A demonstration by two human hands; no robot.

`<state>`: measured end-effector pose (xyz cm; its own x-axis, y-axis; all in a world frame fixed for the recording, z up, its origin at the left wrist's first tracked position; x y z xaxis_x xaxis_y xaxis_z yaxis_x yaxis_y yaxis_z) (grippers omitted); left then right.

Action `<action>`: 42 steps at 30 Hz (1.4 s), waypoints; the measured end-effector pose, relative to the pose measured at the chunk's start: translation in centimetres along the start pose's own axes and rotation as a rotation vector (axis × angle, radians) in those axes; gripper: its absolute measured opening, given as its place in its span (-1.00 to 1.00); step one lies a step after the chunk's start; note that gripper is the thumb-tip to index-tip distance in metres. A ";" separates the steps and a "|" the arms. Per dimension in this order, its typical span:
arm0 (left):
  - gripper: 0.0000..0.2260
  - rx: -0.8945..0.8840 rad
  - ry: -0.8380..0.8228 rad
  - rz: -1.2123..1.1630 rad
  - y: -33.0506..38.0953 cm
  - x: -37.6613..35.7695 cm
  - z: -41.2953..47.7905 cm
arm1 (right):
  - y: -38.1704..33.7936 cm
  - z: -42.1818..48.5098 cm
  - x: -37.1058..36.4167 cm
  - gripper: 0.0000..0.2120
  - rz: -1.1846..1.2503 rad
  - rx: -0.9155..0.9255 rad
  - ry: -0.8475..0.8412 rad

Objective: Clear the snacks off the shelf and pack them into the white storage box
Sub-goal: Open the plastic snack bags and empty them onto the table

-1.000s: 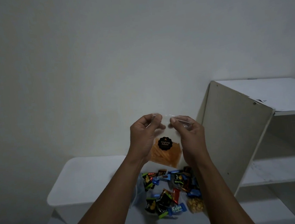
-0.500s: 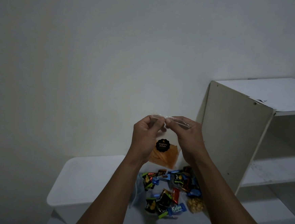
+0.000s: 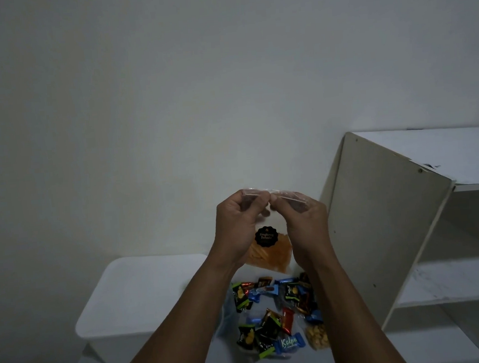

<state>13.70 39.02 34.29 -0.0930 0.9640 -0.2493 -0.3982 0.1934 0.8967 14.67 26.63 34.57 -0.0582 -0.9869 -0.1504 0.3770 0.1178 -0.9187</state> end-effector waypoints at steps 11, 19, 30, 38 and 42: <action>-0.84 -0.006 0.233 -0.118 -0.3 -0.4 -0.4 | 0.5 0.6 0.5 -0.87 0.106 -0.084 0.247; -0.66 0.055 0.245 -0.076 -0.6 0.2 0.7 | 0.8 0.5 0.6 -0.80 0.108 -0.118 0.162; -0.64 0.406 0.304 0.156 -3.6 2.5 0.0 | 3.7 -2.2 1.0 -0.89 -0.092 -0.099 0.014; -0.66 0.559 0.265 -0.189 -3.6 3.0 -0.5 | 4.8 -3.2 1.6 -0.85 -0.201 -0.007 -0.210; -0.80 0.566 0.220 -0.182 -3.6 3.0 -0.4 | 5.1 -3.3 1.9 -0.85 -0.202 -0.001 -0.263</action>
<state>14.50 41.15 30.19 -0.2791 0.8579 -0.4313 0.1130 0.4754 0.8725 13.44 25.71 28.43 0.1085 -0.9849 0.1346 0.3817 -0.0837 -0.9205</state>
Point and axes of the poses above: each hand's wrist, its own z-axis towards the middle knuckle, its own x-axis out of the back of the hand, y = z × x, the point moved 2 cm from there along z, towards the middle knuckle, and after that the axes turned 2 degrees about -z, right-handed, at the moved point
